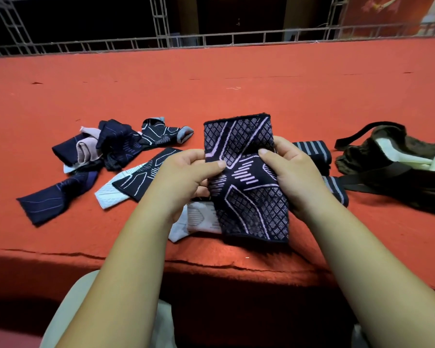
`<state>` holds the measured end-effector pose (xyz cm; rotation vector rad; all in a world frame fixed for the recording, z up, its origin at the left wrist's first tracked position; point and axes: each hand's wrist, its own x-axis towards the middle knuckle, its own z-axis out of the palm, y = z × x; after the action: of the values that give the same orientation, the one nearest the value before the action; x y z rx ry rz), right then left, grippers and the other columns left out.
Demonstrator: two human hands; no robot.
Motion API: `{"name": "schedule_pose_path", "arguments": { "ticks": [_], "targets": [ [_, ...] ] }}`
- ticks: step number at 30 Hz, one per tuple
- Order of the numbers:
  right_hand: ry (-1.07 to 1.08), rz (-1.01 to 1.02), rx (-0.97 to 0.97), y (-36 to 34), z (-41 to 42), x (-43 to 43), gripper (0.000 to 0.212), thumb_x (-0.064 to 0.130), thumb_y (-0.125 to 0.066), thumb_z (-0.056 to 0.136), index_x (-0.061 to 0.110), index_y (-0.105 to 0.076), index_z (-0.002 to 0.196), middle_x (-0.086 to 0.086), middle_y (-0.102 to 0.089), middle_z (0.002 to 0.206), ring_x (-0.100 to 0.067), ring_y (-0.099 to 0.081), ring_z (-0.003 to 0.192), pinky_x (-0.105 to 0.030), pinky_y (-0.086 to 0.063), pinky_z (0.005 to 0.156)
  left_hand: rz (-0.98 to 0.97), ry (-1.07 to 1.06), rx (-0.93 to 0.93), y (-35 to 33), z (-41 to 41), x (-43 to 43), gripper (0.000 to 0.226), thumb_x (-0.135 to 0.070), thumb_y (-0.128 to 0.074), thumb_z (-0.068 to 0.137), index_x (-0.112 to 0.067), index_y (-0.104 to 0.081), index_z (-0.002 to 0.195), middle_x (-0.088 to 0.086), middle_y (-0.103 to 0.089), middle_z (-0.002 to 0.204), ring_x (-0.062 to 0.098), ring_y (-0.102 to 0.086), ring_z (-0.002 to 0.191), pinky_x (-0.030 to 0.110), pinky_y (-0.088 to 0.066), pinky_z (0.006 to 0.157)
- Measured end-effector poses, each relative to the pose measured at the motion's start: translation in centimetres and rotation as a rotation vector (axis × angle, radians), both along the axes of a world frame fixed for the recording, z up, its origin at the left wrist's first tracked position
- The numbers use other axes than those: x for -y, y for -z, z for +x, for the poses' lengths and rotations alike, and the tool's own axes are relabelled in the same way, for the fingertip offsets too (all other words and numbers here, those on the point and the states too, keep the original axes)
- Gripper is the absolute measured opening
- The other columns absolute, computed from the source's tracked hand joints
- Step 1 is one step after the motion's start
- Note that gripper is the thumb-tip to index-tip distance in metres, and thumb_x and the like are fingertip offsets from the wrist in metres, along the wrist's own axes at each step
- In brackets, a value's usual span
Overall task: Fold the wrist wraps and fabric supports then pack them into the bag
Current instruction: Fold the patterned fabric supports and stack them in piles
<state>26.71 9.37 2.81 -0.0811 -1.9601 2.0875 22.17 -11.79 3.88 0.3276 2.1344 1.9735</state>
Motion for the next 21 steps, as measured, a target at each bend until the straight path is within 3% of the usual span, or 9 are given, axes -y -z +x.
{"name": "schedule_pose_path", "arguments": {
  "ticks": [3, 6, 8, 10, 12, 15, 18, 21],
  "targets": [
    [-0.015, 0.028, -0.006, -0.9, -1.2, 1.6, 0.023, 0.016, -0.060, 0.107, 0.026, -0.076, 0.119, 0.000, -0.082, 0.109, -0.019, -0.078, 0.092, -0.037, -0.062, 0.082, 0.105, -0.055, -0.014, -0.6, -0.6, 0.8, 0.019, -0.014, -0.075, 0.096, -0.011, -0.078, 0.115, 0.010, -0.082, 0.107, 0.021, -0.074, 0.085, 0.032, -0.058, 0.073],
    [-0.009, 0.147, 0.002, -1.7, -3.1, 3.6, 0.017, 0.024, -0.061, 0.106, 0.026, -0.075, 0.117, 0.003, -0.082, 0.106, -0.022, -0.080, 0.097, -0.049, -0.063, 0.094, 0.186, -0.150, -0.021, -1.2, -1.7, 2.2, 0.021, -0.012, -0.074, 0.096, -0.009, -0.078, 0.116, 0.015, -0.081, 0.111, 0.031, -0.077, 0.098, 0.047, -0.060, 0.093],
    [-0.010, 0.240, 0.010, -2.2, -4.4, 5.0, 0.016, 0.028, -0.062, 0.106, 0.027, -0.075, 0.116, 0.005, -0.082, 0.103, -0.017, -0.080, 0.094, -0.044, -0.063, 0.092, 0.178, -0.218, -0.042, -1.5, -2.5, 3.6, 0.018, -0.011, -0.073, 0.096, -0.010, -0.079, 0.112, 0.015, -0.081, 0.108, 0.034, -0.078, 0.101, 0.049, -0.061, 0.095],
    [-0.035, 0.339, 0.032, -2.8, -5.6, 6.7, 0.016, 0.027, -0.061, 0.106, 0.024, -0.073, 0.116, 0.006, -0.081, 0.100, -0.012, -0.077, 0.084, -0.034, -0.059, 0.077, 0.115, -0.303, -0.075, -1.6, -3.4, 5.1, 0.014, -0.011, -0.071, 0.097, -0.011, -0.080, 0.108, 0.012, -0.082, 0.102, 0.030, -0.079, 0.095, 0.046, -0.062, 0.090],
    [-0.105, 0.375, 0.085, -2.9, -6.8, 8.2, 0.015, 0.018, -0.059, 0.106, 0.019, -0.070, 0.115, 0.001, -0.078, 0.093, -0.014, -0.072, 0.074, -0.039, -0.060, 0.069, 0.027, -0.378, -0.104, -1.3, -4.5, 6.6, 0.013, -0.010, -0.069, 0.098, -0.013, -0.079, 0.106, 0.008, -0.083, 0.097, 0.025, -0.079, 0.088, 0.043, -0.063, 0.086],
    [-0.216, 0.420, 0.154, -2.5, -8.4, 10.1, 0.027, 0.005, -0.054, 0.103, 0.010, -0.062, 0.128, -0.013, -0.074, 0.096, -0.026, -0.072, 0.074, -0.056, -0.066, 0.076, -0.111, -0.450, -0.126, -0.3, -6.3, 8.7, 0.014, -0.021, -0.072, 0.091, -0.018, -0.080, 0.103, 0.004, -0.083, 0.096, 0.029, -0.079, 0.095, 0.054, -0.062, 0.095],
    [-0.215, 0.470, 0.170, -1.7, -9.3, 11.0, 0.037, 0.004, -0.051, 0.104, 0.015, -0.054, 0.139, -0.009, -0.074, 0.096, -0.024, -0.074, 0.075, -0.052, -0.066, 0.078, -0.288, -0.528, -0.171, 1.1, -8.4, 10.7, 0.015, -0.024, -0.071, 0.094, -0.022, -0.079, 0.106, -0.002, -0.081, 0.100, 0.024, -0.076, 0.098, 0.049, -0.059, 0.099],
    [-0.157, 0.500, 0.162, -0.9, -9.6, 10.5, 0.034, 0.005, -0.055, 0.103, 0.016, -0.058, 0.135, -0.001, -0.073, 0.092, -0.022, -0.074, 0.075, -0.047, -0.066, 0.071, -0.435, -0.584, -0.170, 2.2, -9.7, 12.1, 0.020, -0.024, -0.068, 0.097, -0.021, -0.076, 0.115, 0.000, -0.078, 0.110, 0.026, -0.072, 0.105, 0.044, -0.056, 0.102]
  ]
}}
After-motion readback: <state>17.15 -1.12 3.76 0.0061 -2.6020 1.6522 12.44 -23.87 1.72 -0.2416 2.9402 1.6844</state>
